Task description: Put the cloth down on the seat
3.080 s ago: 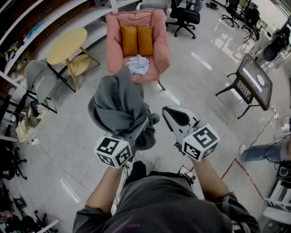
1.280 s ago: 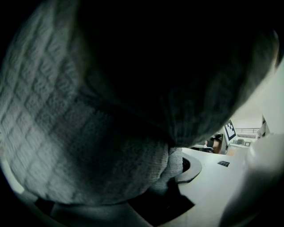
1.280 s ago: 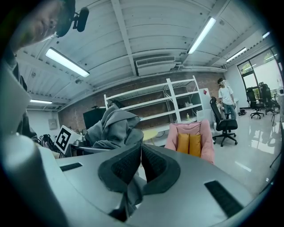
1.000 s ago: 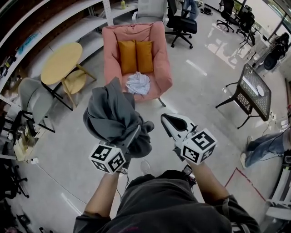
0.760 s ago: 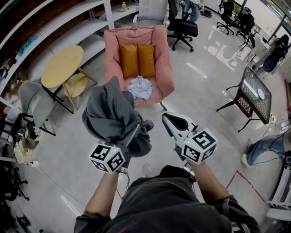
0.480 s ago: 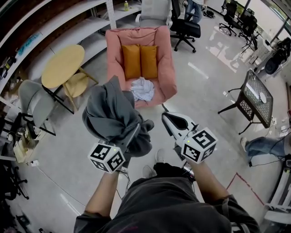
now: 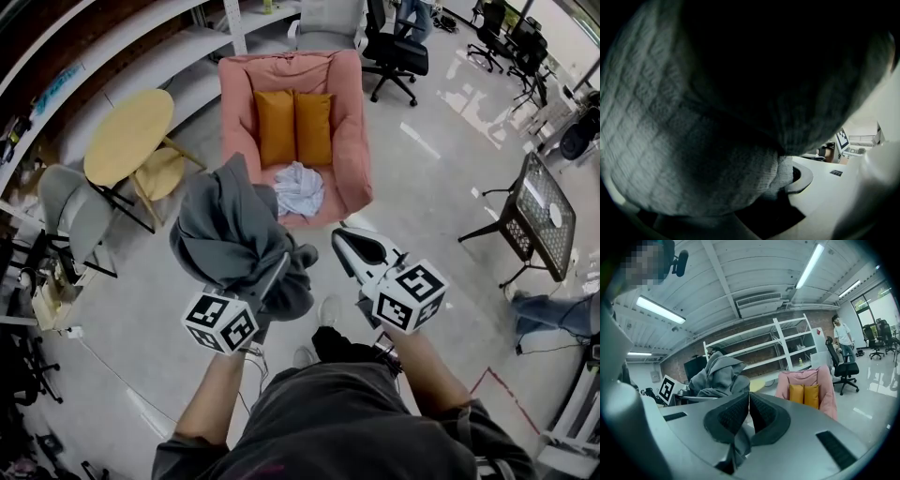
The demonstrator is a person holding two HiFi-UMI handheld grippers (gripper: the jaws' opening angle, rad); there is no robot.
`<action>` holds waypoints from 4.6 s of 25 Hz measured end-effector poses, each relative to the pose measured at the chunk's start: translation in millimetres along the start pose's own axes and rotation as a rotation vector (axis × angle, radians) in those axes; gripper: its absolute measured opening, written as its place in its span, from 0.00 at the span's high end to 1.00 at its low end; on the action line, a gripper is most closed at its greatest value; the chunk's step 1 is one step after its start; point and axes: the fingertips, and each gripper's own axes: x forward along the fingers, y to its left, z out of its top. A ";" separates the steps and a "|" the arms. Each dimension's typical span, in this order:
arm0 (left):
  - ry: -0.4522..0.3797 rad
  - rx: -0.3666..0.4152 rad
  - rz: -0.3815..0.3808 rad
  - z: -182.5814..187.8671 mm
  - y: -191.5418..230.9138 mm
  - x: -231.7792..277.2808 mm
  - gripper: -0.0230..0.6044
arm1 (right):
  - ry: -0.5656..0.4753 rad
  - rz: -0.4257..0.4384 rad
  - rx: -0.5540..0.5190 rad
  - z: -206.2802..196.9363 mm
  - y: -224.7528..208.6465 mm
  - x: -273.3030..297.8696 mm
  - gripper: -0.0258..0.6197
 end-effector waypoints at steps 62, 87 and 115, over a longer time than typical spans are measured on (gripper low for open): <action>0.736 0.451 -0.174 -136.7 372.4 470.0 0.53 | 0.212 -0.159 0.294 -66.7 -407.4 327.2 0.94; 1.165 0.981 -0.246 -388.5 432.7 494.3 0.40 | 0.426 -0.240 0.366 -288.0 -465.8 371.7 0.94; 0.491 0.543 0.060 -43.6 291.7 394.3 0.88 | 0.211 -0.085 0.168 -33.5 -360.4 309.7 0.94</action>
